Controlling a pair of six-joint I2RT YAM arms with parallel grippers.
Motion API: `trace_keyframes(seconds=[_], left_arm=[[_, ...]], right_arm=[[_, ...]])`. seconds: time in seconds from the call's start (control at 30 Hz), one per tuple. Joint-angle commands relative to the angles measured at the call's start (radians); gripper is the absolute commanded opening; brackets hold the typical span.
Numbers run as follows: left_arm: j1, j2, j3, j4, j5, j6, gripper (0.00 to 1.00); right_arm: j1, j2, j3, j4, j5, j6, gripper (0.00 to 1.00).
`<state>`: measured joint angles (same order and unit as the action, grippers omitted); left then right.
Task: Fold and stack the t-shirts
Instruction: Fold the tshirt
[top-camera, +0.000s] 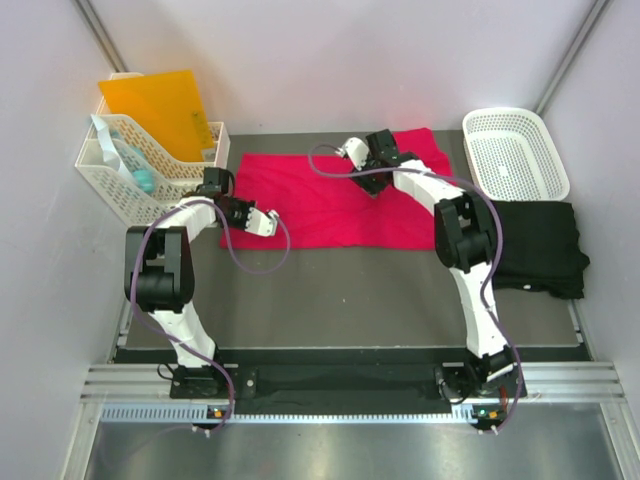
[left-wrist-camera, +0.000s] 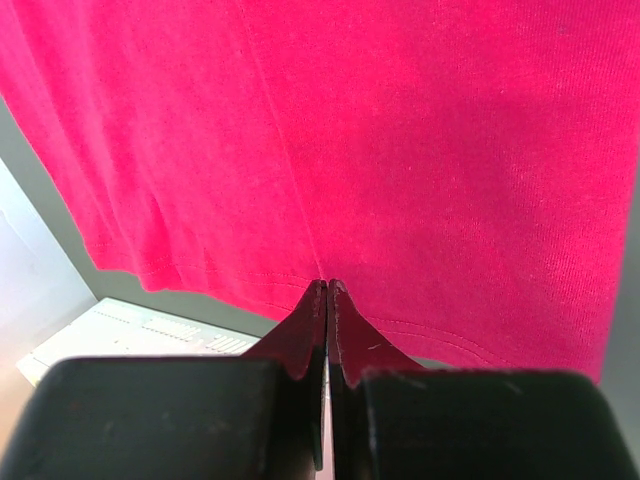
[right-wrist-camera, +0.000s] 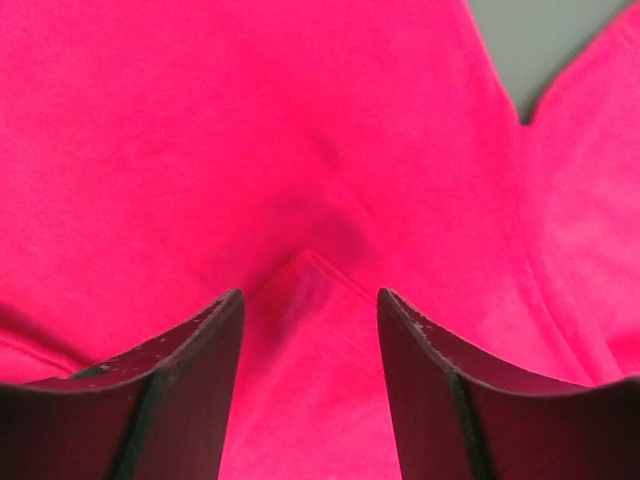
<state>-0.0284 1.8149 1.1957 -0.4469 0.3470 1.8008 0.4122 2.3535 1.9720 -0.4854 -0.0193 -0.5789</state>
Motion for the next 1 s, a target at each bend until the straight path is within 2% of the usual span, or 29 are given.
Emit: trace_keyframes(seconds=[0.0, 0.1, 0.27, 0.3, 0.4, 0.6, 0.97], left_arm=[[-0.004, -0.031, -0.004, 0.034, 0.035, -0.011, 0.0], [-0.005, -0.043, -0.002, 0.039, 0.049, -0.029, 0.0], [-0.007, -0.06, -0.002, 0.011, 0.064, -0.046, 0.0], [-0.007, -0.06, -0.002, -0.004, 0.064, -0.046, 0.0], [-0.007, -0.058, -0.001, -0.042, 0.069, -0.05, 0.0], [-0.007, -0.055, 0.005, -0.07, 0.053, -0.041, 0.0], [-0.015, -0.032, 0.042, -0.147, 0.021, -0.008, 0.0]], right_arm=[[-0.012, -0.112, -0.009, 0.117, 0.106, 0.062, 0.48], [-0.051, -0.122, -0.018, 0.136, 0.162, 0.111, 0.3], [-0.104, -0.137, -0.053, 0.136, 0.177, 0.097, 0.15], [-0.118, -0.14, -0.058, 0.131, 0.18, 0.091, 0.08], [-0.15, -0.137, -0.076, 0.111, 0.185, 0.057, 0.0], [-0.202, -0.128, -0.108, 0.064, 0.153, 0.005, 0.0], [-0.199, -0.123, -0.122, 0.041, 0.099, -0.009, 0.0]])
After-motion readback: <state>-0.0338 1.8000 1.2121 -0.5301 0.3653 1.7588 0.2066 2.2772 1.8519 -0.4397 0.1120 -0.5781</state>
